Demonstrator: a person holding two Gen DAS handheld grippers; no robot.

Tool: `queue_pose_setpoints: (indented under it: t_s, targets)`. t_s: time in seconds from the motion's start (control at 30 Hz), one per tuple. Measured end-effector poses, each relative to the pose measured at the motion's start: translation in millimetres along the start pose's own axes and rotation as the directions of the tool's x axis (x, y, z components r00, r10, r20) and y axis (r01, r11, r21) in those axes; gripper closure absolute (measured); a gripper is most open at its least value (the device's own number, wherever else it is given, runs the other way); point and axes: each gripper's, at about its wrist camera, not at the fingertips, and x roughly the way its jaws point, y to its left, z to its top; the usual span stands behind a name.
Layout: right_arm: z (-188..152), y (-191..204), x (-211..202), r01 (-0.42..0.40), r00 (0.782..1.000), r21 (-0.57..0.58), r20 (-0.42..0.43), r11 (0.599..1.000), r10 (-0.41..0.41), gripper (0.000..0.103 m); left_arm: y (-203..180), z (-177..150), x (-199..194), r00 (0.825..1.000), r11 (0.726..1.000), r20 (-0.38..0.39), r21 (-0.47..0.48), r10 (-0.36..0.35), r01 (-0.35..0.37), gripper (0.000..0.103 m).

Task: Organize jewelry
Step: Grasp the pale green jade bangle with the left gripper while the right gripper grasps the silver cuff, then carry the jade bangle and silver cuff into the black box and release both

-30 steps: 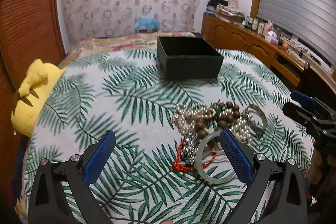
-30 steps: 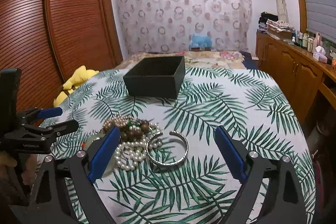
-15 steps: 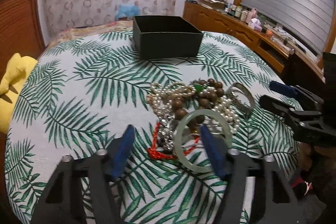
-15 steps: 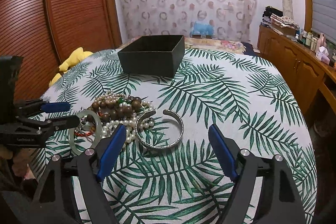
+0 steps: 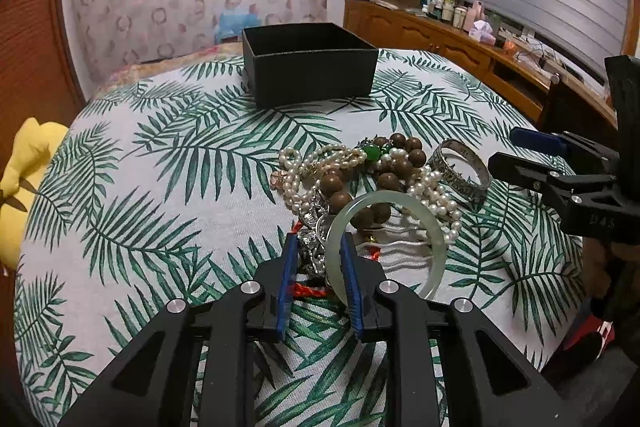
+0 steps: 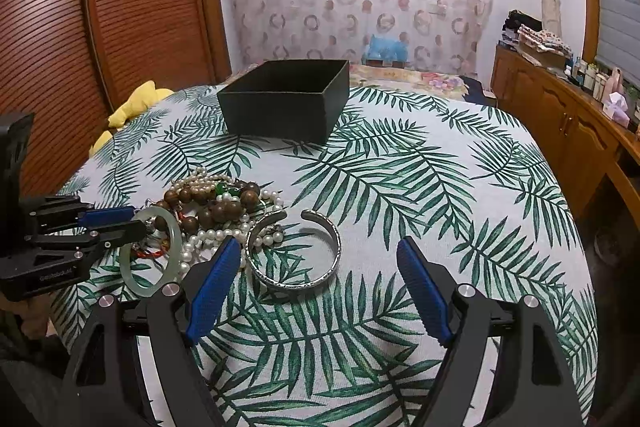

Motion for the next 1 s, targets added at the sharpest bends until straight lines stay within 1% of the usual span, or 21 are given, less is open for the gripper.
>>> queue_pose_setpoints:
  t_s: [0.07,0.13,0.17,0.43,0.57,0.67,0.73,0.77,0.83,1.0]
  targets:
    - [0.3,0.6,0.3,0.001,1.0,0.003,0.0,1.0,-0.001,0.021,4.2,-0.1,-2.2,1.0,1.0,0.001,-0.007,-0.004,0.004,0.088]
    - [-0.9,-0.8,-0.3,0.002,1.0,0.004,-0.002,1.0,-0.002,0.021,8.3,-0.4,-5.3,1.0,1.0,0.002,-0.014,0.0,0.0,0.094]
    - [-1.6,-1.3,-0.4,0.002,1.0,0.005,-0.003,1.0,-0.002,0.021,10.5,-1.5,-6.3,1.0,1.0,-0.001,-0.014,0.017,-0.017,0.095]
    - [-2.6,-1.9,0.3,0.002,1.0,0.004,-0.007,1.0,-0.002,0.021,17.2,-5.7,-9.4,1.0,1.0,0.014,-0.023,0.014,-0.013,0.096]
    - [-0.7,-1.8,2.2,0.005,1.0,-0.009,-0.014,1.0,-0.005,0.022,18.7,-2.3,-24.5,0.997,0.999,0.076,-0.033,0.018,-0.015,0.096]
    - [1.9,-3.3,4.3,0.006,1.0,-0.018,-0.023,1.0,-0.006,0.029,21.4,2.0,-34.4,0.993,0.999,0.115,-0.045,0.018,-0.013,0.096]
    - [5.5,-4.4,7.7,0.005,0.999,-0.031,-0.034,0.999,-0.006,0.04,23.8,5.3,-39.1,0.991,0.998,0.131,-0.054,0.016,-0.009,0.096]
    - [7.1,-6.0,10.2,0.003,0.999,-0.032,-0.04,0.999,-0.005,0.043,24.6,6.9,-40.2,0.991,0.998,0.135,-0.055,0.015,-0.008,0.096]
    - [10.5,-8.9,17.0,-0.005,0.998,-0.031,-0.057,0.999,0.003,0.054,25.0,11.1,-40.4,0.99,0.998,0.141,-0.055,0.017,-0.009,0.096]
    - [16.0,-9.2,32.3,-0.023,0.994,-0.061,-0.105,0.998,0.017,0.072,25.3,21.6,-38.4,0.988,0.999,0.152,-0.053,0.018,-0.01,0.096]
